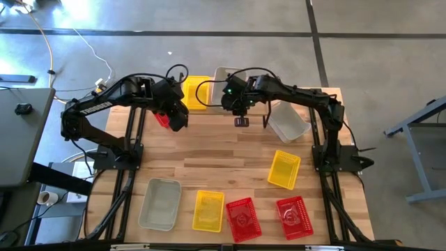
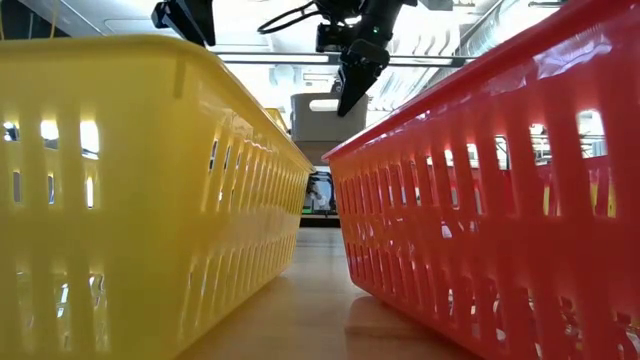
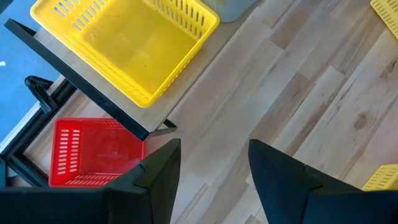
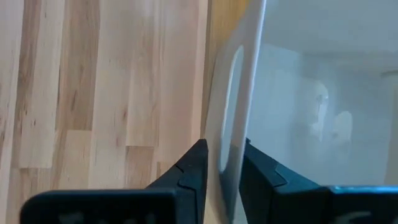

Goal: Stack baskets on shelf by color
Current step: Put the middle gray bin on the shelf, then put the top red bin on the shelf

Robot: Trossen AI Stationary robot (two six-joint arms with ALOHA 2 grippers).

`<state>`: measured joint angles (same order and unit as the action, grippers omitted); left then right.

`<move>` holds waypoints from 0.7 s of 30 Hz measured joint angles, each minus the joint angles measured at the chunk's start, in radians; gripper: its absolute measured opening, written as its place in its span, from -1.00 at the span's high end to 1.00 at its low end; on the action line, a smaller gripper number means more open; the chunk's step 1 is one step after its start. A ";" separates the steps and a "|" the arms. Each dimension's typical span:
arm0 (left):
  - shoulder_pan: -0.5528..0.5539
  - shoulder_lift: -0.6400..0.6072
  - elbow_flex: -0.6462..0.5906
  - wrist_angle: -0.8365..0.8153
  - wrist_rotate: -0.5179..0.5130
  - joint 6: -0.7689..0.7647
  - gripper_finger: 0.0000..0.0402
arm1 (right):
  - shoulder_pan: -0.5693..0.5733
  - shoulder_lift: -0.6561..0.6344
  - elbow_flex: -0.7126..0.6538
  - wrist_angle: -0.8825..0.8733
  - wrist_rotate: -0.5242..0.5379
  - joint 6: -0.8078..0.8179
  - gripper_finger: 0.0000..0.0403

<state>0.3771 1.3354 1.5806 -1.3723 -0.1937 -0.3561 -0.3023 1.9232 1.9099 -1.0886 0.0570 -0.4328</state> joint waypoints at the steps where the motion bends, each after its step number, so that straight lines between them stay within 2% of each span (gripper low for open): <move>1: 0.000 0.000 0.000 0.000 0.000 0.000 0.11 | 0.001 -0.001 0.000 0.002 0.000 0.006 0.67; 7: 0.000 0.000 0.000 0.000 0.000 0.000 0.11 | 0.002 -0.003 0.000 0.003 0.021 0.036 0.65; 21: 0.000 0.000 0.000 0.000 0.000 0.001 0.11 | 0.012 -0.035 0.000 0.017 0.040 0.077 0.41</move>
<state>0.3771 1.3354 1.5806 -1.3724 -0.1937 -0.3553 -0.2904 1.8885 1.9099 -1.0718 0.0975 -0.3558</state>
